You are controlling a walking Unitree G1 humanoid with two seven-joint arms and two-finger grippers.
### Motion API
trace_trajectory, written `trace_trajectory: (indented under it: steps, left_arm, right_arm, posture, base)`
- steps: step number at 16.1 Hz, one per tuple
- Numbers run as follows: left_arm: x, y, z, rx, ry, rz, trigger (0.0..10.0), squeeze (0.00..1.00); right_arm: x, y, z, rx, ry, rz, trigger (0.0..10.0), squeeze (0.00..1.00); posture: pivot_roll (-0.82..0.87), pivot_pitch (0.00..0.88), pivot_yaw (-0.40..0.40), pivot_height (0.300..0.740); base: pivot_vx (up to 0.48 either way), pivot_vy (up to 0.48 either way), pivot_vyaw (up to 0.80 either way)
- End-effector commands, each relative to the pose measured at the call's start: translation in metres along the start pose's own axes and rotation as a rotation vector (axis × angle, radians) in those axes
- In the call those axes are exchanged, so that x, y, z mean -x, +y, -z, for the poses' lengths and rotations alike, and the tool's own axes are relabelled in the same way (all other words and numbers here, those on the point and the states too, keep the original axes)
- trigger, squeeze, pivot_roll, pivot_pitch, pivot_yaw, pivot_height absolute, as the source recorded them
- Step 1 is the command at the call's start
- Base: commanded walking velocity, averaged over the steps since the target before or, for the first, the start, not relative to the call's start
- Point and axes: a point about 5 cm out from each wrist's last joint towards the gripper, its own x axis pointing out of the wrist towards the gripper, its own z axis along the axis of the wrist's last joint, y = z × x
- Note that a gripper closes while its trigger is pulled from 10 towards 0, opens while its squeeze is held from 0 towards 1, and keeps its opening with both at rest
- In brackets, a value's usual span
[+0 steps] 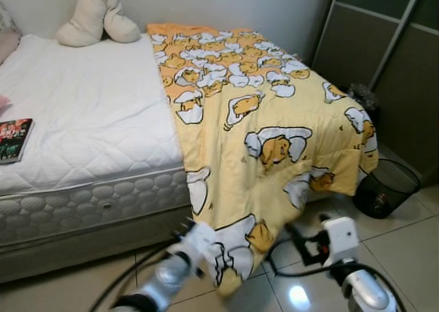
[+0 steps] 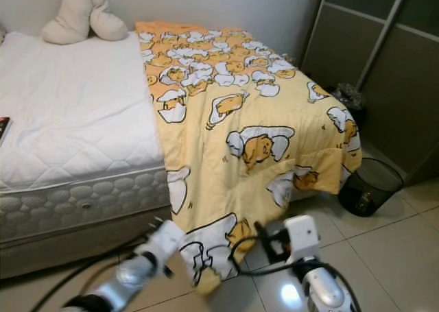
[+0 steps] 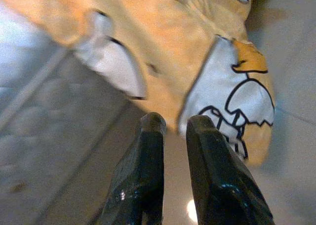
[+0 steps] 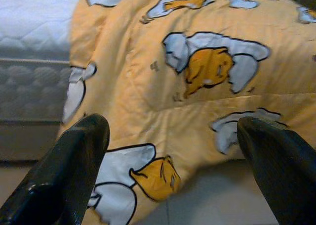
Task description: Clean up the room
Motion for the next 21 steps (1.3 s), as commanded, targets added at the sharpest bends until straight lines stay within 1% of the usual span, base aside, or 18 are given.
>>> trace_trajectory:
  steps: [1,2,3,4,5,6,7,8,10,11,12,13,14,15,16,19,20,21]
  left_arm:
    - [0.004,0.010,0.000,-0.008,-0.057,-0.070,10.0,1.00]
    - [0.006,0.018,-0.001,0.011,-0.085,-0.116,10.0,1.00]
    - [0.008,0.053,-0.024,0.191,-0.228,-0.279,10.0,1.00]
    - [0.009,0.065,-0.037,0.262,-0.291,-0.324,10.0,1.00]
    - [0.011,0.084,-0.060,0.352,-0.393,-0.387,10.0,1.00]
    - [0.014,0.094,-0.071,0.372,-0.440,-0.422,10.0,1.00]
    - [0.018,0.106,-0.090,0.384,-0.511,-0.457,10.0,0.00]
    - [0.015,0.110,-0.100,0.466,-0.505,-0.475,10.0,0.00]
    - [0.008,0.108,-0.101,0.511,-0.461,-0.490,10.0,0.00]
    - [0.005,0.103,-0.096,0.534,-0.408,-0.489,10.0,0.00]
    - [0.004,0.102,-0.093,0.499,-0.387,-0.499,10.0,0.00]
    - [0.004,0.098,-0.090,0.495,-0.371,-0.472,10.0,0.00]
    - [0.005,0.094,-0.086,0.531,-0.367,-0.450,10.0,0.00]
    - [0.005,0.092,-0.083,0.477,-0.357,-0.448,10.0,0.00]
    - [0.005,0.093,-0.082,0.462,-0.351,-0.448,10.0,0.00]
    - [0.001,0.090,-0.087,0.476,-0.349,-0.425,10.0,0.00]
    - [0.001,0.090,-0.089,0.467,-0.365,-0.410,10.0,0.00]
    - [0.001,0.090,-0.094,0.493,-0.390,-0.388,10.0,0.00]
  right_arm:
    - [-0.003,-0.006,-0.009,-0.016,-0.044,0.047,10.0,0.00]
    - [-0.004,-0.007,-0.011,-0.024,-0.052,0.065,10.0,0.00]
    - [-0.011,-0.009,-0.023,-0.055,-0.104,0.121,10.0,0.00]
    - [-0.013,-0.010,-0.028,-0.076,-0.127,0.139,10.0,0.00]
    - [-0.019,-0.009,-0.036,-0.099,-0.157,0.149,10.0,0.00]
    - [-0.022,-0.008,-0.040,-0.110,-0.173,0.145,10.0,0.00]
    - [-0.029,-0.006,-0.046,-0.101,-0.186,0.137,10.0,0.00]
    - [-0.038,-0.005,-0.052,-0.108,-0.200,0.131,10.0,0.00]
    - [-0.049,0.002,-0.060,-0.114,-0.222,0.096,10.0,0.00]
    - [-0.053,0.005,-0.064,-0.128,-0.235,0.092,10.0,0.00]
    - [-0.053,0.005,-0.065,-0.139,-0.242,0.094,10.0,0.00]
    - [-0.052,0.006,-0.065,-0.140,-0.242,0.095,10.0,0.00]
    - [-0.052,0.007,-0.063,-0.157,-0.241,0.096,10.0,0.00]
    - [-0.051,0.008,-0.061,-0.164,-0.238,0.095,10.0,0.00]
    - [-0.051,0.008,-0.059,-0.164,-0.234,0.092,10.0,0.00]
    - [-0.050,0.006,-0.056,-0.139,-0.216,0.100,10.0,0.00]
    - [-0.050,0.005,-0.055,-0.147,-0.208,0.114,10.0,0.00]
    - [-0.051,0.004,-0.056,-0.125,-0.210,0.116,10.0,0.00]
  posture:
    - [0.01,0.000,-0.019,0.740]
    - [0.02,0.000,-0.020,0.740]
    - [0.05,0.000,-0.020,0.740]
    - [0.06,0.000,-0.021,0.740]
    - [0.07,0.000,-0.019,0.740]
    - [0.07,0.000,-0.019,0.740]
    - [0.08,0.000,-0.016,0.740]
    - [0.08,0.000,-0.014,0.740]
    - [0.08,0.000,-0.003,0.740]
    - [0.08,0.000,0.004,0.740]
    - [0.08,0.000,0.004,0.740]
    - [0.08,0.000,0.006,0.740]
    - [0.07,0.000,0.012,0.740]
    - [0.07,0.000,0.013,0.740]
    - [0.07,0.000,0.013,0.740]
    - [0.07,0.000,0.008,0.740]
    - [0.07,0.000,0.008,0.740]
    - [0.07,0.000,0.006,0.740]
  base:
    - [0.000,0.000,0.00]
    - [0.000,0.000,0.00]
    - [0.000,0.000,0.00]
    - [0.000,0.000,0.00]
    - [0.000,0.000,0.00]
    - [0.000,0.000,0.00]
    - [0.000,-0.480,0.52]
    - [0.000,-0.480,0.51]
    - [0.000,-0.480,0.47]
    - [0.000,-0.480,0.46]
    - [0.000,-0.480,0.46]
    - [0.000,-0.480,0.45]
    - [0.000,0.000,0.45]
    - [0.000,0.000,0.44]
    - [0.000,0.000,0.43]
    - [0.000,0.000,0.44]
    - [0.000,0.000,0.00]
    - [0.435,0.000,0.00]
